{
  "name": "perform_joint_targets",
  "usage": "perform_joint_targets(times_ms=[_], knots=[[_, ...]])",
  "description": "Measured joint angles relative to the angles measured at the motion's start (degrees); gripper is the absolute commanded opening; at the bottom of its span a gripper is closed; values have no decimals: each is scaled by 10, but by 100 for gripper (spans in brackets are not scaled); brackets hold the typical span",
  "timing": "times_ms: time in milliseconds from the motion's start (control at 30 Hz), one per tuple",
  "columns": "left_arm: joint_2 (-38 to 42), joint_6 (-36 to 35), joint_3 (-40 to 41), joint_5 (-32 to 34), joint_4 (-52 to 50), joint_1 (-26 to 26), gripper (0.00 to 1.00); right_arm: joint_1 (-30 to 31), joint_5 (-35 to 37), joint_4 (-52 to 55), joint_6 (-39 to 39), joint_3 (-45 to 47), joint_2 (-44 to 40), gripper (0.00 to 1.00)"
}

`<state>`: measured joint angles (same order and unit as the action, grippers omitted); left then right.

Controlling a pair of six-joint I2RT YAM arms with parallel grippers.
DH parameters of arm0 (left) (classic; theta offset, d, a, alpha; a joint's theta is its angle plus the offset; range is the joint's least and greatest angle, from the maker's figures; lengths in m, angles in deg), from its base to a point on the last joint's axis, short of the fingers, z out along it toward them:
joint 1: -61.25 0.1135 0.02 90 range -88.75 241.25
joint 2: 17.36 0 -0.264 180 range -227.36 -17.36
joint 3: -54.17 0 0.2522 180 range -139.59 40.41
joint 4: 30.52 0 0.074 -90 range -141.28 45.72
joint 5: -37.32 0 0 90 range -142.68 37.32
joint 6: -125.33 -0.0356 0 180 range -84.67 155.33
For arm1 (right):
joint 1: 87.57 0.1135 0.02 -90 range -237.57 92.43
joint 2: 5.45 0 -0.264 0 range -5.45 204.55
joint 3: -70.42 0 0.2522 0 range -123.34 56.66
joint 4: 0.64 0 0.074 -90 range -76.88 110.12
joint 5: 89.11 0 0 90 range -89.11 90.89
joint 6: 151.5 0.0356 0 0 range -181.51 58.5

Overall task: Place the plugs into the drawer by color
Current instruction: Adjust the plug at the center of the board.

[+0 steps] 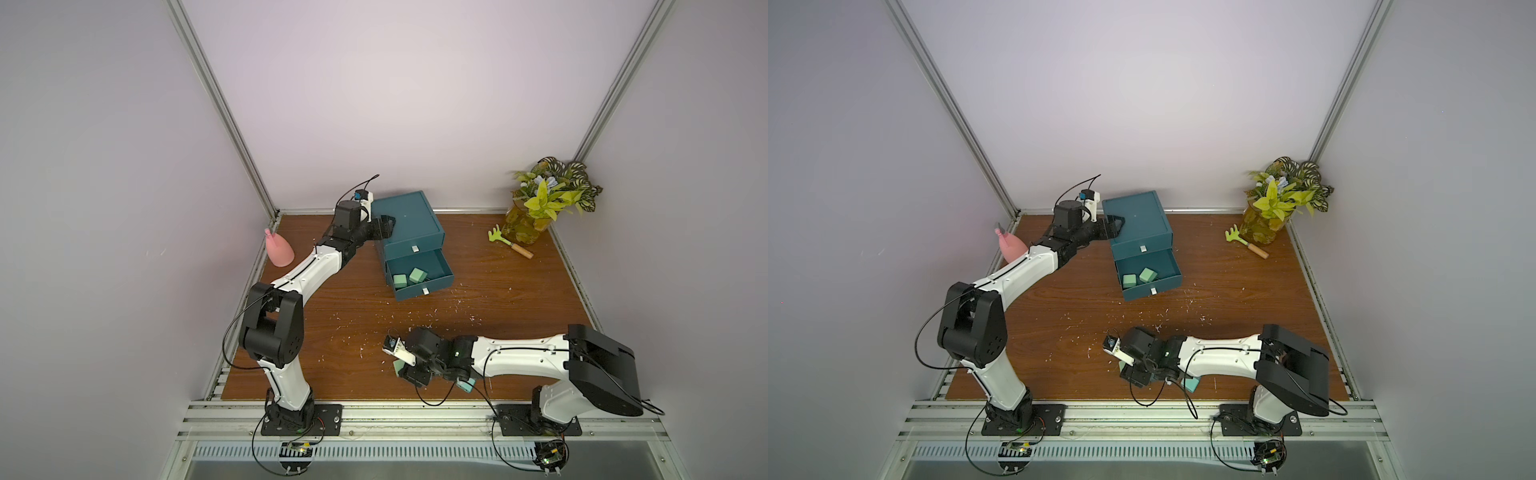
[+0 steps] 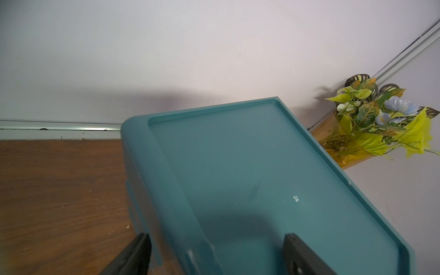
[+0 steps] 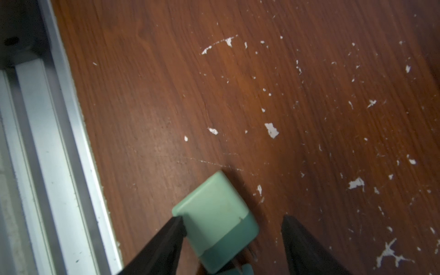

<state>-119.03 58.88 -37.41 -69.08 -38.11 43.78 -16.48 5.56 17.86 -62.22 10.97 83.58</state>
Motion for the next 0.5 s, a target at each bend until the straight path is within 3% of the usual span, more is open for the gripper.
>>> perform_joint_targets(times_ms=[267, 500], knots=[[0, 0, 0, 1, 0, -2, 83, -4, -3, -6, -1, -23, 22, 72], [0, 0, 0, 2, 0, -2, 83, -7, -21, 1, -4, -27, 14, 80]])
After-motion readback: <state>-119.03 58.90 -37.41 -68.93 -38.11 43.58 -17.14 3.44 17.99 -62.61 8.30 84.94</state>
